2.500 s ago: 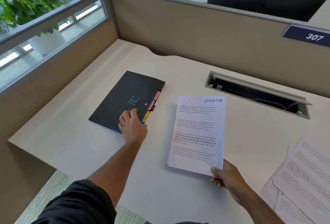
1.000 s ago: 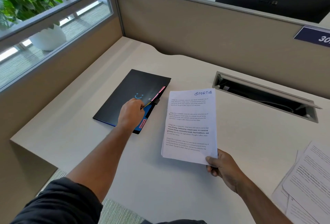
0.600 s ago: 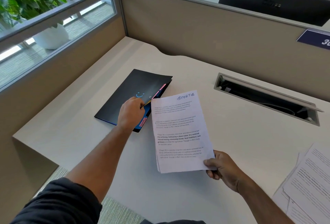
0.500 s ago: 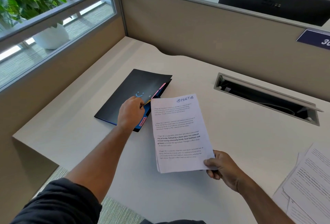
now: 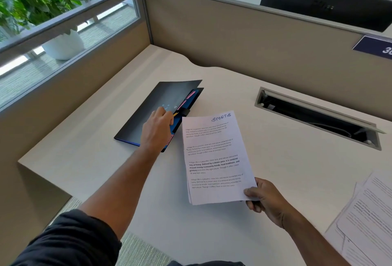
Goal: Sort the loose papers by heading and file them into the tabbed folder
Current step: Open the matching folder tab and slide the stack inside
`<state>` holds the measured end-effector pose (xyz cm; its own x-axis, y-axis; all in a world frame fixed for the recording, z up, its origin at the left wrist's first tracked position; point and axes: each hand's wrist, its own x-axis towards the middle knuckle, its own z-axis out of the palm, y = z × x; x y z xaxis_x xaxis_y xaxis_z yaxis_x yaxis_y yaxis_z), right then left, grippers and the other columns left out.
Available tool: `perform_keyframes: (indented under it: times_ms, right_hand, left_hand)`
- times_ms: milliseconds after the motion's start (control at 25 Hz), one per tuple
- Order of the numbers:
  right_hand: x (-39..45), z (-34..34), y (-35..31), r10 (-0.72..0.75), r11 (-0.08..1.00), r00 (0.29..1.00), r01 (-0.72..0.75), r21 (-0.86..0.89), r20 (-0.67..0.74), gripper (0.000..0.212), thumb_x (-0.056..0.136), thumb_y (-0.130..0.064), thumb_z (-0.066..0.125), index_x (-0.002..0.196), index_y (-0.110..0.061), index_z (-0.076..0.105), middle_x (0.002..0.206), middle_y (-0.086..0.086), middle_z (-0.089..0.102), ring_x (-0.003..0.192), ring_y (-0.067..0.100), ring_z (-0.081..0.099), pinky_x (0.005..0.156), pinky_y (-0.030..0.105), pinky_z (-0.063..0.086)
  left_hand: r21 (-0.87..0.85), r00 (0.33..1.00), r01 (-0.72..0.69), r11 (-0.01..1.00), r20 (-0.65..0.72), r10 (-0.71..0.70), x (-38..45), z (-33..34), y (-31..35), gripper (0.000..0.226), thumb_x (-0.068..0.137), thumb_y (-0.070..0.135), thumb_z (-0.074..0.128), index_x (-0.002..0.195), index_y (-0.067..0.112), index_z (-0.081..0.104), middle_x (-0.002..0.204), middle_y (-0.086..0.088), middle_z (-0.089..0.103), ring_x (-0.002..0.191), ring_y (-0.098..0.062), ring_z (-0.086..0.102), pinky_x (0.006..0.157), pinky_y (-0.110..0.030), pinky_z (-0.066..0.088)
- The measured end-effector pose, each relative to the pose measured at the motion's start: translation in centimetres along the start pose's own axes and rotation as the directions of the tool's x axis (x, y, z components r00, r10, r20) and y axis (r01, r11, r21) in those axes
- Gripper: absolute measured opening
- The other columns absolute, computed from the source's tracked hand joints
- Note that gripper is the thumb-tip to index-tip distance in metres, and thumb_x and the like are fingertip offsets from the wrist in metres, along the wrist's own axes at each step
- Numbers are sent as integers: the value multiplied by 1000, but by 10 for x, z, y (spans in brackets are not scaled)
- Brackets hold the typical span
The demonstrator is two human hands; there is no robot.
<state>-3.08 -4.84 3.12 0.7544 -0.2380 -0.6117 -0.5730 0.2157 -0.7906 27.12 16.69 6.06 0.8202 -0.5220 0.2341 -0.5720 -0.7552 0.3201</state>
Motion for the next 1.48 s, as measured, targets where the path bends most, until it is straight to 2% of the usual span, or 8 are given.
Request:
perform_keyframes:
  times_ms: [160,320,520,680,1040,1160,1320,1480]
  right_hand:
    - [-3,-4,3,3,1000,1000,-2,13,-25,38,76,-11,57,110,3,66,72,16,62,52,21,48,47,28,31]
    - [-7,-7,6,10,1000,999,-9,23,-34,31,83,-7,58,111,2,67,69,17,59,52,21,47,48,28,31]
    - [-14,-16,13,33,998,998,-30,48,-56,36,80,-10,59,113,2,67,71,15,62,53,20,49,47,27,32]
    - [-15,-31,30,68,995,986,-55,88,-150,26,98,1,54,120,-3,67,80,12,68,61,20,51,51,28,38]
    - [-10,-11,51,74,963,929,28,268,-363,33,99,5,55,120,-18,66,110,0,76,84,22,66,71,34,57]
    - [-8,-9,55,89,992,870,-36,118,-484,18,99,-7,61,116,-11,63,100,7,75,75,22,70,72,42,60]
    - [-8,-4,57,-36,909,648,-296,-295,-761,52,89,-36,74,127,-8,52,120,9,58,108,31,60,90,43,51]
    - [5,7,36,-341,832,628,-145,-536,-699,45,90,-26,75,126,-10,55,122,8,57,115,30,53,97,47,49]
  left_hand:
    - [90,991,-57,994,126,45,-3,6,3,31,85,2,75,112,16,73,112,-4,51,103,-23,47,60,-33,43]
    - [169,972,-117,979,220,79,1,12,7,40,94,8,65,131,22,65,116,-6,45,105,-26,43,61,-34,42]
    - [207,951,-154,966,298,87,-2,29,6,40,94,8,61,130,25,63,114,-4,42,103,-24,42,66,-36,52]
    - [217,937,-184,959,333,105,-5,42,5,43,88,5,65,126,25,61,114,-4,44,102,-24,44,66,-36,53]
    - [43,972,-9,999,233,-1,-12,57,5,40,86,-4,56,123,10,54,117,-6,58,107,-26,54,73,-37,54]
    - [86,974,-4,996,225,-15,-15,62,0,36,84,5,69,118,9,58,112,-7,58,102,-26,55,73,-38,55]
    - [157,975,36,987,209,-69,-16,66,-2,29,83,11,66,112,11,60,107,-7,58,95,-26,52,72,-39,52]
    - [155,970,87,984,213,-120,-16,64,-3,30,86,20,65,115,14,61,110,-4,56,96,-24,50,76,-37,50]
